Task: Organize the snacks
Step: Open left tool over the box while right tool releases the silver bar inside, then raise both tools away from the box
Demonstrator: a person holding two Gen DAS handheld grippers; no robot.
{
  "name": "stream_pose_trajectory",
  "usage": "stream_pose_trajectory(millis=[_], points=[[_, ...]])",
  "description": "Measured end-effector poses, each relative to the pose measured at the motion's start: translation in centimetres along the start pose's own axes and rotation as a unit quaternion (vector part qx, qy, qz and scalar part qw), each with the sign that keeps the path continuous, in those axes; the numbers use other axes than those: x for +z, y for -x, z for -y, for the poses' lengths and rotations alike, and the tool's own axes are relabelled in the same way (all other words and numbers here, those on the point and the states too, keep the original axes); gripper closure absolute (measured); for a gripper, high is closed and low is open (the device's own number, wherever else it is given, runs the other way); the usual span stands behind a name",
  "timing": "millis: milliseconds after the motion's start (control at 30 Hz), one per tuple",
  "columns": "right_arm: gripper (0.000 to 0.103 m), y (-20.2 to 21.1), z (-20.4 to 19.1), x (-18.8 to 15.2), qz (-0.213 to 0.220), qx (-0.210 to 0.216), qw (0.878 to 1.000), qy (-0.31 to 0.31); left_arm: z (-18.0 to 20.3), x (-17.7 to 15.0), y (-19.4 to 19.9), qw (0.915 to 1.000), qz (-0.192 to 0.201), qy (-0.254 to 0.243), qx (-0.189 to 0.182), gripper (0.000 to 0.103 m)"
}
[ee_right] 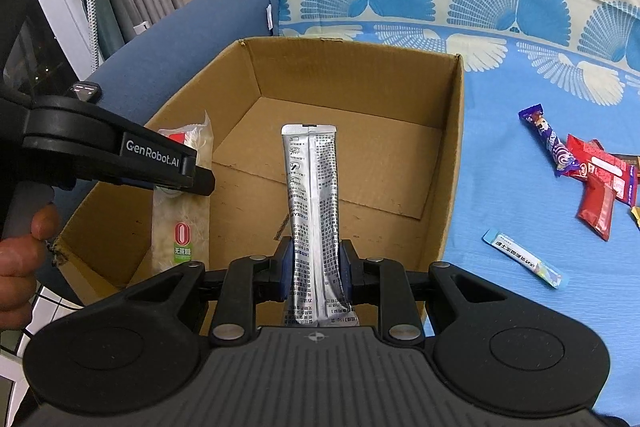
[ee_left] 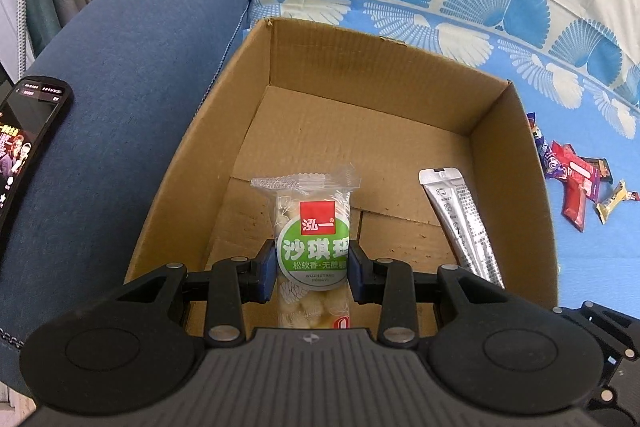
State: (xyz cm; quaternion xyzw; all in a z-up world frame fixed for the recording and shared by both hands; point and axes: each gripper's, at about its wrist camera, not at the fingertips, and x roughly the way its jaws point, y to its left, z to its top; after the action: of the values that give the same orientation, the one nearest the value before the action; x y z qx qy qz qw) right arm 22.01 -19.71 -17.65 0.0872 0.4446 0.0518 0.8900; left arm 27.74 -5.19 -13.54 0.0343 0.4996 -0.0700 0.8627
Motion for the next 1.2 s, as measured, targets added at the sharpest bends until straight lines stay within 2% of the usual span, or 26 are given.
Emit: stream_pose_trajectory(millis=[100,133,167,200,233,300,400,700,933,1200], points=[[0.074,-0.2,0.1,0.4,0.004,-0.004,1.0,-0.001,-0.1,0.4,-0.2,1.0,0.006,-0.005,0.002,0.062],[0.072,-0.2,0.1,0.6,0.008,-0.005,1.0,-0.002,-0.1,0.5,-0.1,0.9999,0.011,-0.009,0.003,0.052],[0.069,-0.2,0.2,0.9,0.013,-0.008,1.0,-0.005,-0.1,0.5,0.1,0.9998,0.016,-0.012,0.003,0.028],[0.056,-0.1,0.4,1.1,0.017,-0.011,1.0,-0.008,-0.2,0.6,0.3,0.9997,0.022,-0.013,0.004,0.014],[0.049,-0.1,0.6,1.4,0.019,-0.012,1.0,-0.012,-0.4,0.7,0.7,0.9994,0.031,-0.01,0.008,0.0],[0.032,0.2,0.8,1.9,0.021,-0.014,0.999,-0.021,-0.8,0.4,1.6,0.9985,0.052,-0.001,0.016,0.0],[0.018,1.2,0.5,1.6,0.017,-0.019,1.0,-0.017,-1.0,-0.5,2.5,0.999,0.041,-0.011,0.016,0.0],[0.007,6.8,-2.9,-3.1,-0.016,-0.002,1.0,-0.007,-3.6,-7.8,7.5,0.9997,0.01,-0.003,0.023,0.0],[0.005,12.5,-5.2,-5.8,0.024,-0.009,1.0,0.016,-4.0,-12.4,12.1,0.9993,0.021,0.008,0.031,0.0],[0.003,17.9,-6.0,-7.8,0.09,-0.025,0.995,0.043,-2.9,-14.9,16.8,0.9966,0.07,0.009,0.042,0.0]])
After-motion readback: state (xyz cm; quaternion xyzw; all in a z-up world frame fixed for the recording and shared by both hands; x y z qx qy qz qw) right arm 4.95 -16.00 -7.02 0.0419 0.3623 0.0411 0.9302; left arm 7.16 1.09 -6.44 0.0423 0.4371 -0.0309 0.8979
